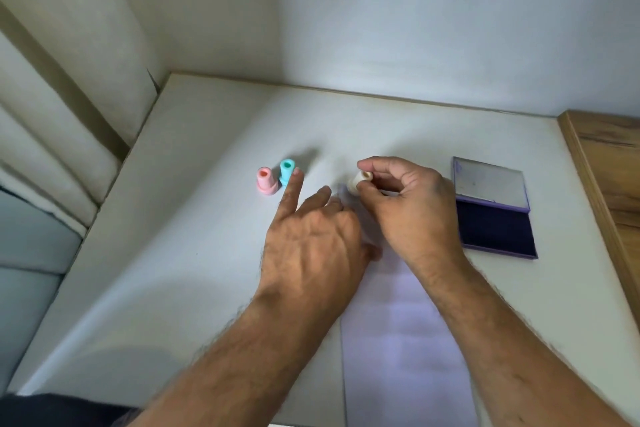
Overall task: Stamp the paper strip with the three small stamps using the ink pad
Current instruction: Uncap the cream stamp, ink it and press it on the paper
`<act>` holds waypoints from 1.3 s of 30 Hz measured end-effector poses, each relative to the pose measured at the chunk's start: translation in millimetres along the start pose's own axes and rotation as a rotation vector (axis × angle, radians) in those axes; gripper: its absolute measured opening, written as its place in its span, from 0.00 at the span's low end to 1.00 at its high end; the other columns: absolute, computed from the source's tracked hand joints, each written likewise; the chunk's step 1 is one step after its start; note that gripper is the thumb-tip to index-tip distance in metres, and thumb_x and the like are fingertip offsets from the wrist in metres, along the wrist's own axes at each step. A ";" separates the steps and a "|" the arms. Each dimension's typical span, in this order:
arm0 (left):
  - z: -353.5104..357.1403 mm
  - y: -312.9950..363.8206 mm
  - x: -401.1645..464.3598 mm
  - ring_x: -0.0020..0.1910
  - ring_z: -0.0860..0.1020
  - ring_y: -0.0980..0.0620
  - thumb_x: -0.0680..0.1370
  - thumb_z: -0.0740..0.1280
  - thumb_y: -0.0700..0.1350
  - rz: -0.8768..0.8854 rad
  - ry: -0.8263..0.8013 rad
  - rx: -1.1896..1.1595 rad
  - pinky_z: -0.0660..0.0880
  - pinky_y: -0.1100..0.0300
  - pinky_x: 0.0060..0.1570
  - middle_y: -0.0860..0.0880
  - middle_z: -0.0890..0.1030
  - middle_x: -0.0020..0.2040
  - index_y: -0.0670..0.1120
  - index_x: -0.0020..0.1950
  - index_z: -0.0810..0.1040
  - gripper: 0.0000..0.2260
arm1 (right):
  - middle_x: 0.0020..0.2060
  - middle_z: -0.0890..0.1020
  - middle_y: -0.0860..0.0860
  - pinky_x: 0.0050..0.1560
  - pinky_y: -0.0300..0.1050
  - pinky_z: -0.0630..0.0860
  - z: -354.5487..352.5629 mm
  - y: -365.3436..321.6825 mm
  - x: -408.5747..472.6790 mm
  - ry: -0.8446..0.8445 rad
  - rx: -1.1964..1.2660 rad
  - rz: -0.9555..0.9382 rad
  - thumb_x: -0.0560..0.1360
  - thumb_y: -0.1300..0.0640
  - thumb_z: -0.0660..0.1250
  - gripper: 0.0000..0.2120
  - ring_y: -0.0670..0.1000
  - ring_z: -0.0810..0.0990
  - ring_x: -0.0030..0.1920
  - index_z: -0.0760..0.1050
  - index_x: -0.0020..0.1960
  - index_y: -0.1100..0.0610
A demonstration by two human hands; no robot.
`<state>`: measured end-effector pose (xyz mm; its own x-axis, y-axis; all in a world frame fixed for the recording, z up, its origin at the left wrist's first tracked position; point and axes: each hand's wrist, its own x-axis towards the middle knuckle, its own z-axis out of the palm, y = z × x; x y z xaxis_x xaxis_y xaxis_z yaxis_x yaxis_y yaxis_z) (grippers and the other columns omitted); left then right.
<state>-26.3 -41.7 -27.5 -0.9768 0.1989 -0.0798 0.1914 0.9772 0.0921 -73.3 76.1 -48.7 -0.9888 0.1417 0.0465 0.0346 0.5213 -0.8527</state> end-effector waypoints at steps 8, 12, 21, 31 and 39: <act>3.3 -7.2 1.1 0.74 0.62 0.59 0.79 0.59 0.59 0.003 -0.018 -0.074 0.34 0.49 0.74 0.55 0.78 0.63 0.49 0.68 0.70 0.22 | 0.43 0.86 0.43 0.48 0.28 0.77 1.3 -5.2 -3.3 -0.025 -0.089 -0.057 0.71 0.58 0.75 0.11 0.40 0.84 0.43 0.85 0.52 0.48; 4.5 -5.6 0.3 0.73 0.64 0.59 0.79 0.59 0.59 -0.002 -0.014 -0.060 0.34 0.49 0.73 0.53 0.78 0.63 0.49 0.68 0.71 0.22 | 0.42 0.87 0.45 0.46 0.30 0.77 1.5 -5.4 -4.5 -0.048 -0.127 -0.048 0.71 0.58 0.74 0.10 0.42 0.84 0.42 0.85 0.51 0.48; 6.3 -4.9 0.2 0.66 0.71 0.58 0.79 0.59 0.57 0.008 -0.018 -0.028 0.37 0.45 0.75 0.55 0.81 0.52 0.49 0.64 0.74 0.18 | 0.43 0.87 0.50 0.50 0.43 0.81 2.3 -8.6 -4.9 -0.063 -0.175 -0.092 0.71 0.52 0.76 0.11 0.49 0.85 0.44 0.85 0.53 0.52; 5.4 -6.9 -0.4 0.62 0.73 0.56 0.80 0.59 0.56 0.034 -0.021 0.038 0.34 0.44 0.73 0.54 0.79 0.53 0.47 0.70 0.68 0.22 | 0.43 0.87 0.49 0.49 0.37 0.79 5.6 -6.8 1.0 -0.071 -0.173 -0.130 0.71 0.62 0.76 0.06 0.46 0.84 0.44 0.86 0.48 0.56; 6.7 -6.5 -1.5 0.66 0.70 0.55 0.80 0.59 0.56 0.067 -0.035 0.076 0.36 0.41 0.74 0.52 0.78 0.57 0.46 0.72 0.66 0.23 | 0.41 0.86 0.52 0.45 0.33 0.79 3.9 -4.8 3.4 -0.118 -0.219 -0.228 0.71 0.66 0.74 0.04 0.46 0.83 0.40 0.85 0.46 0.60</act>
<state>-25.4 -47.9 -34.7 -0.9578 0.2653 -0.1110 0.2644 0.9641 0.0227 -77.3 70.8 -46.5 -0.9841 -0.0917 0.1518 -0.1722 0.6984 -0.6947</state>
